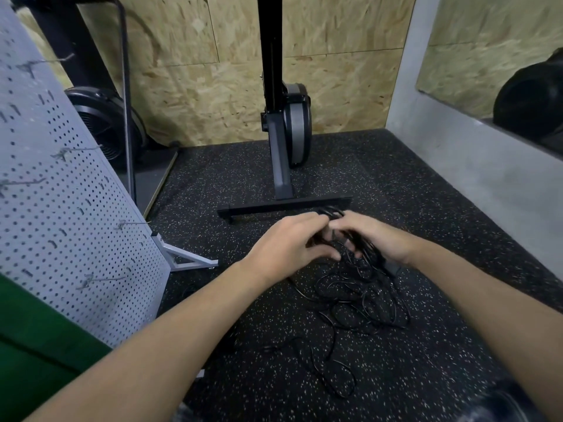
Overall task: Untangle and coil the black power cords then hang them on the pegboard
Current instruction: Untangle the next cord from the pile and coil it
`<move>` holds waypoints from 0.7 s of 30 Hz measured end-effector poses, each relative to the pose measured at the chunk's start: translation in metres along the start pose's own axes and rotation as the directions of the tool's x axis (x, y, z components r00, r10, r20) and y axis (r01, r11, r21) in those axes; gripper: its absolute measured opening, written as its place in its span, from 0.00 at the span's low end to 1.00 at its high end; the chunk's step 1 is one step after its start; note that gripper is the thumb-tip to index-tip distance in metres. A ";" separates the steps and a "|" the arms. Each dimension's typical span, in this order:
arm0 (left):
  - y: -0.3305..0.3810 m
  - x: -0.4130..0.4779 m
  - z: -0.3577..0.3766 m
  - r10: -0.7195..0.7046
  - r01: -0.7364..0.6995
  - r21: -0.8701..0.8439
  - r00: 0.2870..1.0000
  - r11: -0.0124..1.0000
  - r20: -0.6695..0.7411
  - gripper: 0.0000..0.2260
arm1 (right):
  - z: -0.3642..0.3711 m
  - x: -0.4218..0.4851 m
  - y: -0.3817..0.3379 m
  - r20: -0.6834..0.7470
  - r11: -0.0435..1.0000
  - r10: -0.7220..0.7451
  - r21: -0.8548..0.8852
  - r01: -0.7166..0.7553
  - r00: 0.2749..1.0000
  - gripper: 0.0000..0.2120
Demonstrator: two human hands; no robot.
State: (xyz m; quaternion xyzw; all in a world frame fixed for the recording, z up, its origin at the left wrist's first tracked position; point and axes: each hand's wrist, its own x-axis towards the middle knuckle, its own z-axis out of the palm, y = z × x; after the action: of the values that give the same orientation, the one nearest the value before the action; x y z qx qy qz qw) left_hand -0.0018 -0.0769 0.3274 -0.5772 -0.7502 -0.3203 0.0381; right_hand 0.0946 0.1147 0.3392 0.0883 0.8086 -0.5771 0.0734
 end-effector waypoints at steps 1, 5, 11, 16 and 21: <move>0.000 0.000 -0.002 -0.016 0.016 0.000 0.999 1.000 -0.050 0.15 | 0.001 -0.001 -0.002 0.057 1.000 -0.001 -0.023 0.003 0.998 0.30; -0.001 0.001 -0.008 -0.105 0.084 -0.098 0.966 0.992 -0.234 0.17 | 0.008 -0.003 -0.008 0.160 0.994 0.038 -0.107 -0.021 0.986 0.29; -0.005 0.000 -0.005 -0.122 0.119 -0.029 0.963 0.992 -0.240 0.21 | 0.019 -0.003 -0.008 0.126 0.927 0.044 -0.375 0.006 0.991 0.09; -0.012 -0.004 -0.006 -0.242 0.229 -0.120 0.964 0.966 -0.106 0.20 | 0.017 -0.003 -0.007 0.149 0.984 0.028 -0.176 -0.001 0.989 0.13; -0.026 -0.010 -0.004 -0.444 0.452 -0.393 0.888 0.800 0.118 0.16 | 0.004 -0.004 -0.012 0.075 0.982 0.048 0.179 -0.061 0.996 0.12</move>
State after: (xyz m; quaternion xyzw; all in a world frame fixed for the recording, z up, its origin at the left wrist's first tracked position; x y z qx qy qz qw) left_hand -0.0232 -0.0909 0.3145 -0.3817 -0.7812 -0.4644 -0.1682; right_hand 0.0958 0.1074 0.3495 0.0966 0.7469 -0.6487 0.1093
